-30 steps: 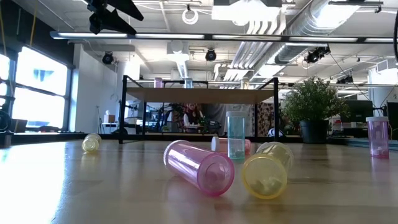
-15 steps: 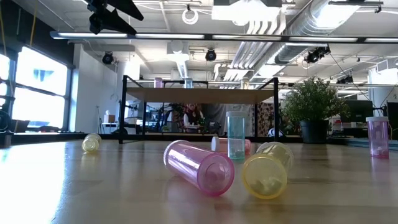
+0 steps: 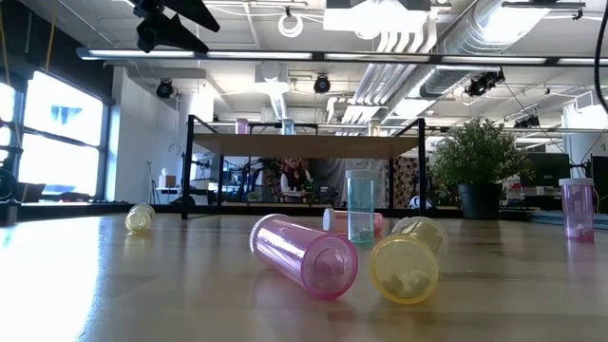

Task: Pick and place medicine bottles onto shelf by color
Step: Put the bottom right orange pill bottle on the shelf

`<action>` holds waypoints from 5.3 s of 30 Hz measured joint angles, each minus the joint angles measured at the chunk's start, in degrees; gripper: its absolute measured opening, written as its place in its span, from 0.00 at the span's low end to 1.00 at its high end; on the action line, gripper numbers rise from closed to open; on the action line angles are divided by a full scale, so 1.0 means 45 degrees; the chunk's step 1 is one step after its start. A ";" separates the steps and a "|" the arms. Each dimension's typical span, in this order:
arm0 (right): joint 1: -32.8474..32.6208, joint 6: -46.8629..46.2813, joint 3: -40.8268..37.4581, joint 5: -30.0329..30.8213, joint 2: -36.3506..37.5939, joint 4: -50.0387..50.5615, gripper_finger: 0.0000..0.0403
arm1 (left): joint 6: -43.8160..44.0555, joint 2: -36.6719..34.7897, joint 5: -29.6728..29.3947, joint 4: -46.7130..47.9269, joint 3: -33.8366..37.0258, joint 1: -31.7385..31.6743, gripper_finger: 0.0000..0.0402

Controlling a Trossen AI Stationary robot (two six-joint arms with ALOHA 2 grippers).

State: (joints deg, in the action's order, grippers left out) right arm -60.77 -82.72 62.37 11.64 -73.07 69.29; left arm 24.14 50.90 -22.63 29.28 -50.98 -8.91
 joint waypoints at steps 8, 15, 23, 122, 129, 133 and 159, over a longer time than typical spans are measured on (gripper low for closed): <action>0.0176 -0.0261 -0.2001 -0.0023 0.1693 -0.2936 0.61 | 0.0496 -0.0001 0.0005 -0.0011 0.0000 0.0000 0.63; 0.0170 0.0231 -0.2734 -0.0305 0.1058 -0.4430 0.61 | 0.0501 -0.0001 0.0005 -0.0011 0.0000 0.0000 0.63; 0.0165 0.0759 -0.2734 -0.0757 -0.0380 -0.5254 0.61 | 0.0506 -0.0001 0.0005 -0.0010 0.0000 0.0000 0.63; 1.8606 1.7302 0.5299 -0.1937 -0.2403 -0.4543 0.25 | -0.1073 -0.0001 -0.0253 0.0013 0.0000 -0.0303 0.63; 2.0307 1.9283 0.6711 -0.1992 -0.3003 -0.4536 0.25 | -0.1073 -0.0006 -0.0262 0.0013 0.0000 -0.1413 0.63; 2.0980 2.0307 0.8019 -0.2023 -0.3921 -0.4344 0.25 | -0.1073 -0.0006 -0.0262 0.0013 0.0000 -0.2114 0.63; 2.1128 2.2750 1.4839 -0.3033 -1.0165 0.1119 0.25 | -0.1023 -0.0006 -0.0204 0.0259 0.0000 -0.3109 0.63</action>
State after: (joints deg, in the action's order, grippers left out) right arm 34.30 19.65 129.14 -2.01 -118.82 74.32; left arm 19.53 50.87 -23.55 30.45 -50.98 -22.90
